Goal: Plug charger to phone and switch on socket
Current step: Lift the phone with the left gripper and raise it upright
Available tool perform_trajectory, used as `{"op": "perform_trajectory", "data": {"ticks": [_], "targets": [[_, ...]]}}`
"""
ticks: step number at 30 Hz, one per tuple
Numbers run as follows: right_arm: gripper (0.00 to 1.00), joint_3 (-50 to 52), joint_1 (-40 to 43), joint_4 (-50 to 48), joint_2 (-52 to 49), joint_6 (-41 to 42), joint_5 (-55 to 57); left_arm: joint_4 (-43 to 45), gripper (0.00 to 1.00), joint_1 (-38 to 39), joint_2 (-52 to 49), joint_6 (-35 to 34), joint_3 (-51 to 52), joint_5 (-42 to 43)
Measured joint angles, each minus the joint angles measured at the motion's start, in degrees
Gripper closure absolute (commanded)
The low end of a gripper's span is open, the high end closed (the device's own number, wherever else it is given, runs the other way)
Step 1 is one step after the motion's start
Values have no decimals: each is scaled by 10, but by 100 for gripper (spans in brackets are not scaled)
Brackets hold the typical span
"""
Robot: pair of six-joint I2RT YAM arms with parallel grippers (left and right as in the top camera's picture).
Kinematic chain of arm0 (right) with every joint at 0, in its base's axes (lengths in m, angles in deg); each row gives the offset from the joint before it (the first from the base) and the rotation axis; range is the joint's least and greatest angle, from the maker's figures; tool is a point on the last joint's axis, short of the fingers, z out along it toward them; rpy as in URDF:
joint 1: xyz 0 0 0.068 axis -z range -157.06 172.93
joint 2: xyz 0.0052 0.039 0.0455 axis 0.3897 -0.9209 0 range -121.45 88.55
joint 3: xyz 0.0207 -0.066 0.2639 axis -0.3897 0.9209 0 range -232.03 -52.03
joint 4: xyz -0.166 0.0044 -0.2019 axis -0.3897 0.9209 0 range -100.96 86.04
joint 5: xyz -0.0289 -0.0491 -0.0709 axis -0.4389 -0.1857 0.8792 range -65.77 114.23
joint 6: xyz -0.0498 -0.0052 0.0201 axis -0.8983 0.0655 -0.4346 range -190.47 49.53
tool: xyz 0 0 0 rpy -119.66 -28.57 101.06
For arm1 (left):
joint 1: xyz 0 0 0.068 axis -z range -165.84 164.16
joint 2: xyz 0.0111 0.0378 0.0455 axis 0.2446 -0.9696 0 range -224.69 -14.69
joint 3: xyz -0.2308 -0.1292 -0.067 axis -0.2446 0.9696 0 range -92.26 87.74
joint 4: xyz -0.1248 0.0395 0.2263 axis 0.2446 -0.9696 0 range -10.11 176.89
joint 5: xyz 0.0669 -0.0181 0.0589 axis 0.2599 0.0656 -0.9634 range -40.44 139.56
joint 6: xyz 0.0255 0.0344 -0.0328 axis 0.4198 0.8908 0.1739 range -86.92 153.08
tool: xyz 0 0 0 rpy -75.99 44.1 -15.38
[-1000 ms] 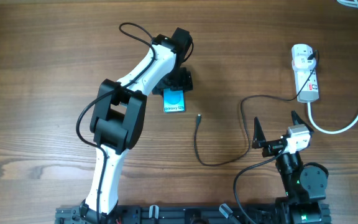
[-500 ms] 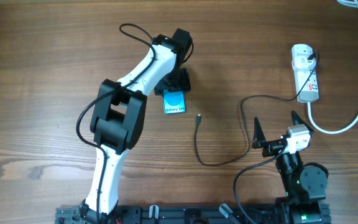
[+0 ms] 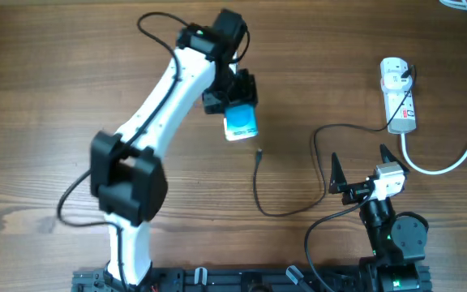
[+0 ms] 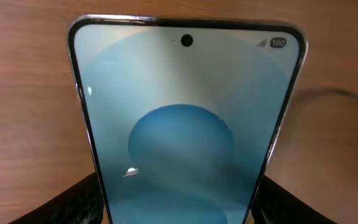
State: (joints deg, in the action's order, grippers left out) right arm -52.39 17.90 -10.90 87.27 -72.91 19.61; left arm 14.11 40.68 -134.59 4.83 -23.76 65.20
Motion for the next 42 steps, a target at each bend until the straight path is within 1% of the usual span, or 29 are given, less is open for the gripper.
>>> {"op": "perform_trajectory", "data": {"ticks": [3, 4, 5, 8, 10, 12, 14, 17, 20, 23, 25, 30, 37, 42], "targets": [[0, 0, 0, 0, 0, 0, 0, -3, 28, -12, 50, 0, 0, 144], [0, 0, 0, 0, 0, 0, 0, -3, 29, -17, 58, 0, 0, 173], [0, 0, 0, 0, 0, 0, 0, -3, 30, -27, 65, -2, 0, 221], [0, 0, 0, 0, 0, 0, 0, -3, 30, -66, 75, -2, -1, 344], [0, 0, 0, 0, 0, 0, 0, -3, 30, -99, 75, -4, -1, 442], [0, 0, 0, 0, 0, 0, 0, -3, 30, -126, 75, -6, -1, 515], [0, 0, 0, 0, 0, 0, 0, -3, 30, -144, 75, -11, -1, 561], [0, 0, 0, 0, 0, 0, 0, -3, 31, -173, 75, -37, -1, 624], [0, 0, 0, 0, 0, 0, 0, -3, 32, -189, 75, -55, -1, 665], [0, 0, 0, 0, 0, 0, 0, -3, 33, -198, 75, -69, -1, 689], [0, 0, 0, 0, 0, 0, 0, -3, 34, -200, 75, -91, -1, 703], [0, 0, 0, 0, 0, 0, 0, -3, 34, -200, 75, -137, -1, 713], [0, 0, 0, 0, 0, 0, 0, -3, 35, -200, 75, -163, -1, 715], [0, 0, 0, 0, 0, 0, 0, -3, 35, -205, 75, -226, -1, 715]]}}
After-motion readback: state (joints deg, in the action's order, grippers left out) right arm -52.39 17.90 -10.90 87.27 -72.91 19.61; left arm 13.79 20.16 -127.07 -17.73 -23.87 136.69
